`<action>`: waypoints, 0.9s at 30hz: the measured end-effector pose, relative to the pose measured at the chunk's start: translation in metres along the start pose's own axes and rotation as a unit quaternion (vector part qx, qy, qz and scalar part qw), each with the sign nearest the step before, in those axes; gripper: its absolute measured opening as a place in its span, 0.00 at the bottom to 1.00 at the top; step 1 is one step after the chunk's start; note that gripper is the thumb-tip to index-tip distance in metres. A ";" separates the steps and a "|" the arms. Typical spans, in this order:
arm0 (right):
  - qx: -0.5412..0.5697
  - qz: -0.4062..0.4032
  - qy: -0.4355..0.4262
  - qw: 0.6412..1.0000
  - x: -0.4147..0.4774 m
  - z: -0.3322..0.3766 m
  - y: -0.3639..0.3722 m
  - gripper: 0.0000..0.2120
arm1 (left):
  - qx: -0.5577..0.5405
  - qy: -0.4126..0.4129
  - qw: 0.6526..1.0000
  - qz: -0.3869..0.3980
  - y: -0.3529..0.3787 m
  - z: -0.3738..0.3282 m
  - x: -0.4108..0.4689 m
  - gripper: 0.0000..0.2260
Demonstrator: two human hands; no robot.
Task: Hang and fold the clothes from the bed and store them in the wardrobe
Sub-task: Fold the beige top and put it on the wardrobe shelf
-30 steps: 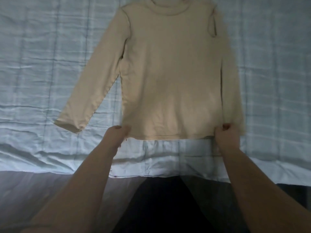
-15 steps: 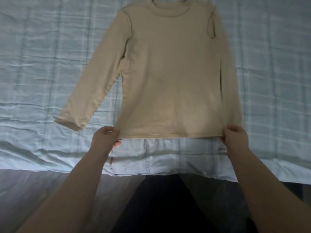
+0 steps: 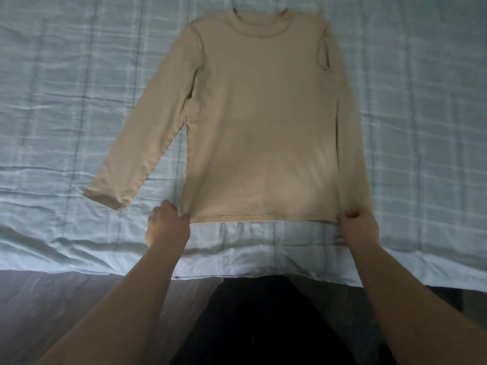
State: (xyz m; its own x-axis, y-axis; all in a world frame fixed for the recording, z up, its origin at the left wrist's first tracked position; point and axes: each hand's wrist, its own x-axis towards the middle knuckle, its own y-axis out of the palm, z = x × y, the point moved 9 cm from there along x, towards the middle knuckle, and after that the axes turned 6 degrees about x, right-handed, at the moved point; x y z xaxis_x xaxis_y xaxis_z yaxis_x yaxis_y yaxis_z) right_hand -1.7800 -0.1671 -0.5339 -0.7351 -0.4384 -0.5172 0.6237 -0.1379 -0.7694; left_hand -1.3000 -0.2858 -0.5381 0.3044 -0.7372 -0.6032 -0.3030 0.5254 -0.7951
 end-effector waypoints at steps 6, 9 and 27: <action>0.087 -0.045 0.009 0.995 0.009 0.002 -0.047 0.09 | 0.025 0.149 0.986 -0.065 -0.017 -0.083 -0.025 0.19; 0.101 -0.045 0.014 0.994 0.033 0.003 -0.056 0.20 | -0.013 0.270 0.962 -0.047 0.000 -0.157 -0.048 0.17; 0.253 0.127 -0.045 0.958 0.199 -0.005 -0.163 0.07 | -0.411 0.093 0.855 0.303 0.179 -0.484 -0.168 0.07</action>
State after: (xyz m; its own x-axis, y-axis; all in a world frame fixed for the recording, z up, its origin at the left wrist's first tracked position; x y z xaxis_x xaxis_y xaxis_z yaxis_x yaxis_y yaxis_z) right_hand -2.0294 -0.2273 -0.5127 -0.5305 -0.5864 -0.6121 0.8454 -0.4193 -0.3309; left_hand -1.8428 -0.2735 -0.5478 -0.2597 -0.5310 -0.8066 -0.9095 0.4153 0.0195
